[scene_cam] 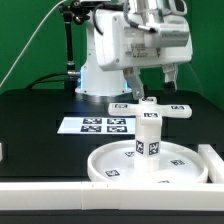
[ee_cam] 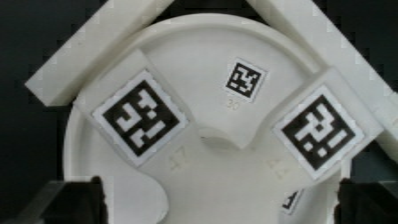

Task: Assemble round table

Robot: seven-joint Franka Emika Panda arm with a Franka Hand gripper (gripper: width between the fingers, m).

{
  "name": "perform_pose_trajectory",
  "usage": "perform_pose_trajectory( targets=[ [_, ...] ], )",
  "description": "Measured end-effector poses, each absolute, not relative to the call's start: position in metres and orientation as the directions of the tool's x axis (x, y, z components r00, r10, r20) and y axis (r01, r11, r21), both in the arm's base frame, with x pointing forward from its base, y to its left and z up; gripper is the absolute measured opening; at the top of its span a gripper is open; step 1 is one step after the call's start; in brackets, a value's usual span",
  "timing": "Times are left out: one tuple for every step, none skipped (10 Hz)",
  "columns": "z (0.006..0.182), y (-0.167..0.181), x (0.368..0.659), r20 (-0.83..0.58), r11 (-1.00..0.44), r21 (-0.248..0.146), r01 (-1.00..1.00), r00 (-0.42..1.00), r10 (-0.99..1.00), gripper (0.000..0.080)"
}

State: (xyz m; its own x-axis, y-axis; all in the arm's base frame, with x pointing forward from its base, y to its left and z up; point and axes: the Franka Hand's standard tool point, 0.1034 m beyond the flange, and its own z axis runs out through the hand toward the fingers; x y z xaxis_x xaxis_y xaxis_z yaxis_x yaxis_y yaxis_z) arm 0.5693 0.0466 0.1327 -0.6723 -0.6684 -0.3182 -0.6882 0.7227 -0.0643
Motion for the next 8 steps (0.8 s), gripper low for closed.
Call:
perform_pose_trajectory(
  targets=[
    [0.1298,0.0459,0.5682,-0.313,0.723,-0.063,-0.688,-0.674,-0.669,0.0648],
    [0.1290,0.0459,0.5680,-0.309,0.705,-0.070,-0.705,-0.657,-0.688,0.0649],
    [0.1288,0.0459,0.5679,-0.298,0.621,-0.105,-0.777,-0.571,-0.765,0.0649],
    [0.1258,0.0477,0.5655,-0.281,0.520,-0.128,-0.845,-0.472,-0.836,0.0649],
    [0.1246,0.0501,0.5627,-0.248,0.365,-0.144,-0.920,-0.323,-0.913,0.0649],
    [0.1268,0.0505,0.5638,-0.226,0.212,-0.154,-0.965,-0.174,-0.959,0.0649],
    [0.1305,0.0507,0.5675,-0.214,0.118,-0.163,-0.980,-0.082,-0.973,0.0649],
    [0.1293,0.0498,0.5670,-0.200,0.066,-0.178,-0.982,-0.030,-0.979,0.0649]
  ],
)
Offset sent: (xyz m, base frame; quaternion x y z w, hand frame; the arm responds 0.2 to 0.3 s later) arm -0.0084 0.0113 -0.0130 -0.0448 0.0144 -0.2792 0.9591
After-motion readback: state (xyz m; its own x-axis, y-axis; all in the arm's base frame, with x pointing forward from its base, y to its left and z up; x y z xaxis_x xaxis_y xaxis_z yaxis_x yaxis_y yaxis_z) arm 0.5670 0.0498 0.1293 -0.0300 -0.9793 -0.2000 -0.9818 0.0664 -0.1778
